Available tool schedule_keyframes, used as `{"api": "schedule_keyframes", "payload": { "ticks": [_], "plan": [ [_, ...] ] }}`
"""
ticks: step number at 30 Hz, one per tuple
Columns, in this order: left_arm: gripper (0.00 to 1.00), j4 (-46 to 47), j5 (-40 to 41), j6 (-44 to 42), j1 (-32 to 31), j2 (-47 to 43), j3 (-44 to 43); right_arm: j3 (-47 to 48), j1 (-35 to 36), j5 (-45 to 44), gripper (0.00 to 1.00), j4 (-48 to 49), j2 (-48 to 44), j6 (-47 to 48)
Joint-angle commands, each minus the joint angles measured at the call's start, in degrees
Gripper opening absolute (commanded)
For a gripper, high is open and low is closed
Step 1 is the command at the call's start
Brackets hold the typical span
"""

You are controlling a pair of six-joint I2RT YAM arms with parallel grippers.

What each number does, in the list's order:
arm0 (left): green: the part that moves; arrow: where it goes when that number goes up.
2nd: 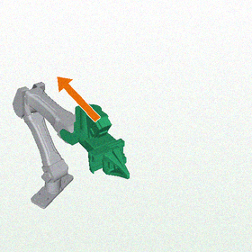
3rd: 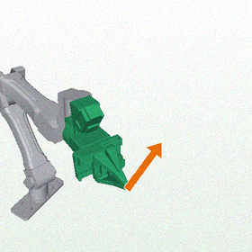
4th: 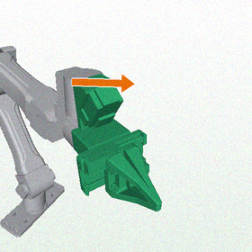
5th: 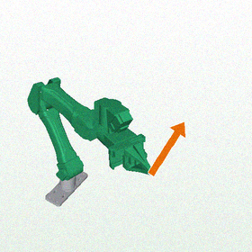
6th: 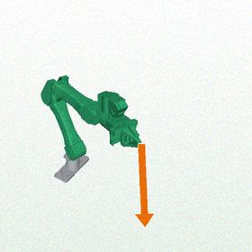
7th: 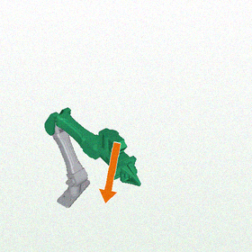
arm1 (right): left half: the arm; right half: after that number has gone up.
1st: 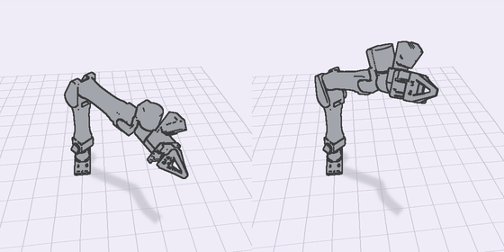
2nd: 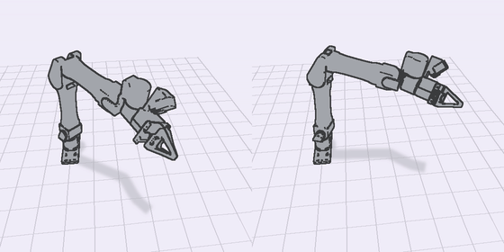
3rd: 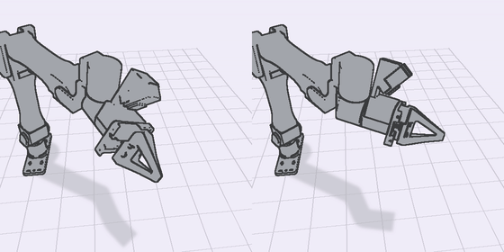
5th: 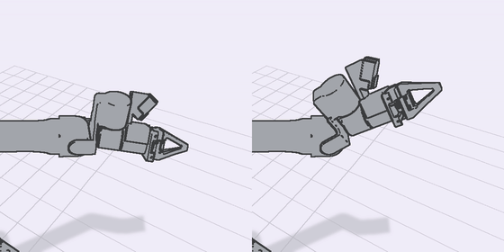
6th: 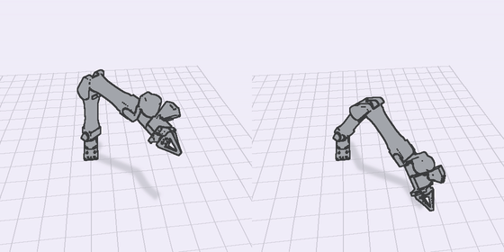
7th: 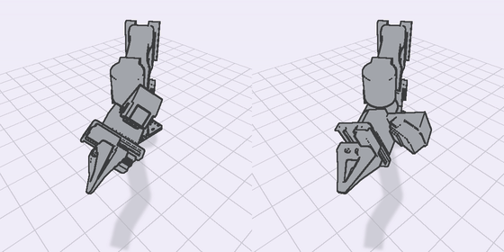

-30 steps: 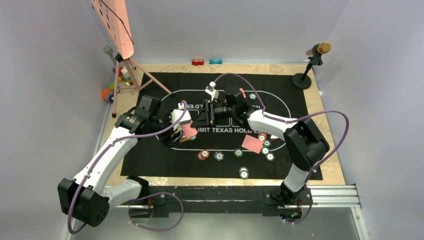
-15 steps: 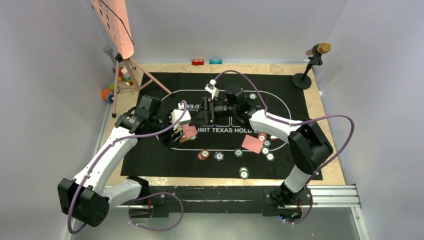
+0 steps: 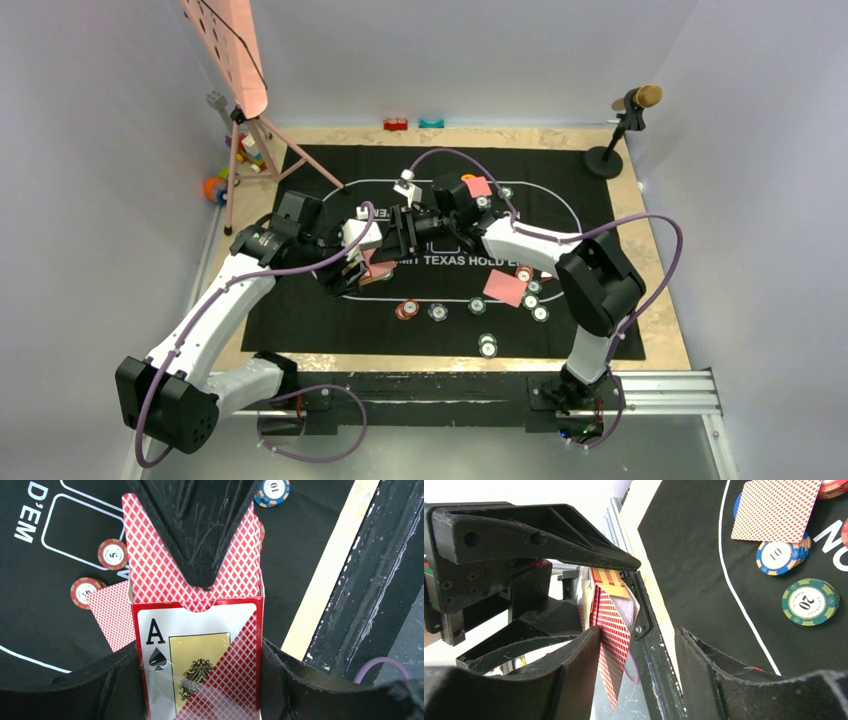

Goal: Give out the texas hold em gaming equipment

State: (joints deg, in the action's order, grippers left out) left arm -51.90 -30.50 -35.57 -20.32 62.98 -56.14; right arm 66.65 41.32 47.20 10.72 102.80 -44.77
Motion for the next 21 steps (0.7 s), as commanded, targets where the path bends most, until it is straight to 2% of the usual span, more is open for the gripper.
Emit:
{"api": "schedule_keyframes", "payload": {
  "ticks": [1, 6, 13, 21],
  "plan": [
    [0.48, 1.8, -1.9, 0.6, 0.2, -0.7, -3.1, 0.1, -1.6, 0.9, 0.56, 0.2, -1.9, 1.0],
    [0.48, 1.6, -1.9, 0.5, 0.2, -0.8, -3.3, -1.4, -3.1, 1.0, 0.48, 1.1, -3.0, 0.4],
    [0.48, 1.6, -1.9, 0.5, 0.2, -0.8, -3.0, -3.3, -5.0, 0.9, 0.41, 1.6, -5.3, 0.1],
    [0.48, 1.7, -1.9, 0.4, 0.2, -1.0, -2.6, -4.7, -6.8, 0.7, 0.16, 1.6, -8.3, -0.3]
  ]
}}
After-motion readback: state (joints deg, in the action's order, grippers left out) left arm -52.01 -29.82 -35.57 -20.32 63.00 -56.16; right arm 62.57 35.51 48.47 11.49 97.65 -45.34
